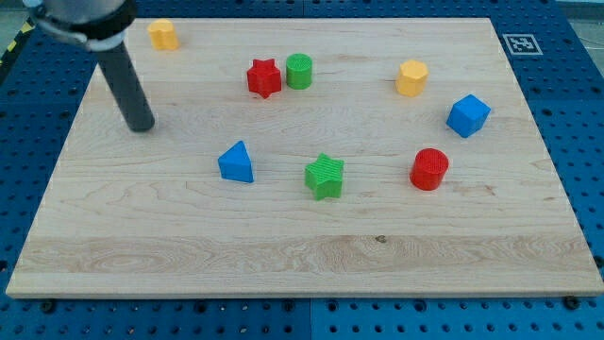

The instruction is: Move the blue triangle above to the green circle

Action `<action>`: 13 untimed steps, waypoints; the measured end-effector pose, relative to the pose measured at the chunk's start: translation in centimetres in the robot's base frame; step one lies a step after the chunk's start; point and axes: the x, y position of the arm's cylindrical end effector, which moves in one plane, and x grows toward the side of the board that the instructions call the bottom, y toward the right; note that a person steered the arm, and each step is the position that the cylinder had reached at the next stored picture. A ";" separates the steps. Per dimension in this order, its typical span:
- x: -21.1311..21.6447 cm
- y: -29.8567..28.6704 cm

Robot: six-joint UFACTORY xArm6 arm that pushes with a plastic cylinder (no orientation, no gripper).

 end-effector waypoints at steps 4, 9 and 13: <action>7.1 9.0; 7.1 16.6; 2.4 10.1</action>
